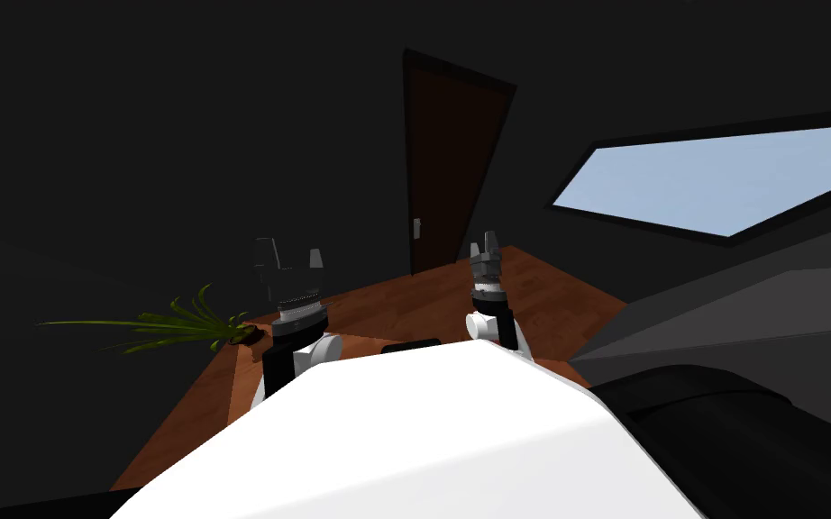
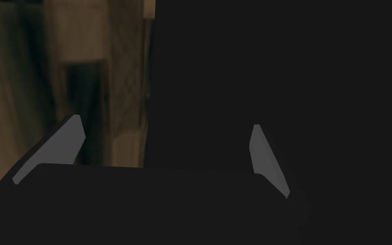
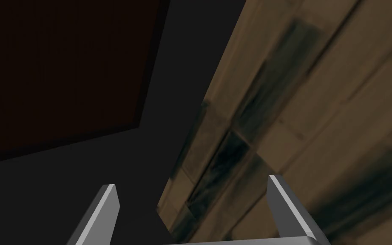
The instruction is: Pull the door open
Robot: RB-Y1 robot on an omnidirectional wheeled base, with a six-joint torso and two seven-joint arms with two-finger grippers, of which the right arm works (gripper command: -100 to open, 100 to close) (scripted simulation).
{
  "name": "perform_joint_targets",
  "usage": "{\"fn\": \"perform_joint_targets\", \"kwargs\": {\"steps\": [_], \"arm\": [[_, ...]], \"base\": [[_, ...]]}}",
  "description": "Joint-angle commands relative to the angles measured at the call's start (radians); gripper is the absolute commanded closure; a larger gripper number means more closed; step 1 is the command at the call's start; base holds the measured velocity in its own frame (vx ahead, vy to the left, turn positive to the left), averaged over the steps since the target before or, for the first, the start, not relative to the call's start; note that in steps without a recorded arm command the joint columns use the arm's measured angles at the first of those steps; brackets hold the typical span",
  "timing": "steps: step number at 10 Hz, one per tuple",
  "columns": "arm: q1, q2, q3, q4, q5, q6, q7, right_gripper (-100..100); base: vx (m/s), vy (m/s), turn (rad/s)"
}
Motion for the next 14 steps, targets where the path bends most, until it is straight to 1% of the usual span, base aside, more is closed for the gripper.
{"fn": "perform_joint_targets", "kwargs": {"steps": [1,4,5,10,11,14], "arm": [[-0.018,-0.010,0.001,0.034,0.014,-0.005,0.016,-100],[-0.050,-0.026,0.003,0.096,0.039,-0.014,0.045,-100],[-0.057,-0.029,0.003,0.109,0.045,-0.016,0.051,-100],[-0.103,-0.049,0.006,0.198,0.081,-0.028,0.092,-100],[-0.120,-0.056,0.007,0.231,0.095,-0.033,0.108,-100],[-0.150,-0.067,0.009,0.288,0.118,-0.041,0.134,-100]], "base": [[0.067,-0.097,-0.013],[0.123,0.038,-0.035],[0.110,0.028,-0.023],[0.097,0.005,-0.021],[0.103,0.001,-0.039],[0.114,0.019,-0.026]]}}
